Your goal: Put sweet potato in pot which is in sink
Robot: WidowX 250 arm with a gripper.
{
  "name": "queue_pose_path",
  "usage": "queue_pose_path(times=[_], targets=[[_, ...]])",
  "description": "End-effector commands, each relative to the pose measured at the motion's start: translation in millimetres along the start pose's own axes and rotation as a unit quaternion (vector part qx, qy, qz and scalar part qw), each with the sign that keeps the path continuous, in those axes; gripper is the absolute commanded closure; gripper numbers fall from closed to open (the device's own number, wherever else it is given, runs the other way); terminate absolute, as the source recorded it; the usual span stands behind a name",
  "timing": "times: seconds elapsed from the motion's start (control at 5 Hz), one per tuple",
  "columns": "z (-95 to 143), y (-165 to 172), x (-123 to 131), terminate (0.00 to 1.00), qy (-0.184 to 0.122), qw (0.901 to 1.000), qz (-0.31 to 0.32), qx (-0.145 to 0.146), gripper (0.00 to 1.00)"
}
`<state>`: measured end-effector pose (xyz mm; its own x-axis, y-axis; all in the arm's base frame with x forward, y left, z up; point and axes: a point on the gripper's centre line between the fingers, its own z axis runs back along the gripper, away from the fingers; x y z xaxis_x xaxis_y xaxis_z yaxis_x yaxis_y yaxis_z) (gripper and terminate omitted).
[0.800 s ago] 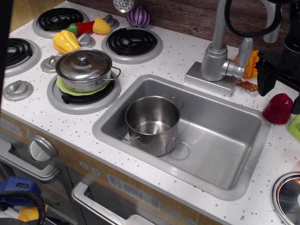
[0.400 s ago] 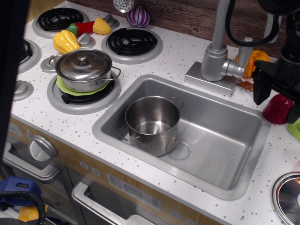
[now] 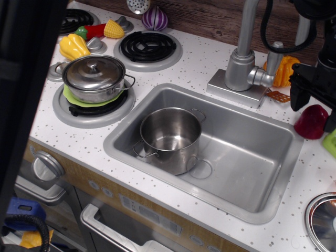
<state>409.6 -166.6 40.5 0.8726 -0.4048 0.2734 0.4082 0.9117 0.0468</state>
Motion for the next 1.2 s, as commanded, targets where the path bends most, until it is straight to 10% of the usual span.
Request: queue_pose_path(times=[0.0, 0.8, 1.0], targets=[[10, 10, 17, 0.0, -0.033, 0.9994, -0.005, 0.003, 0.0], [-19, 9, 12, 0.0, -0.077, 0.9969, 0.005, -0.013, 0.0], [-11, 9, 15, 0.0, -0.064, 0.998, 0.002, -0.005, 1.0]])
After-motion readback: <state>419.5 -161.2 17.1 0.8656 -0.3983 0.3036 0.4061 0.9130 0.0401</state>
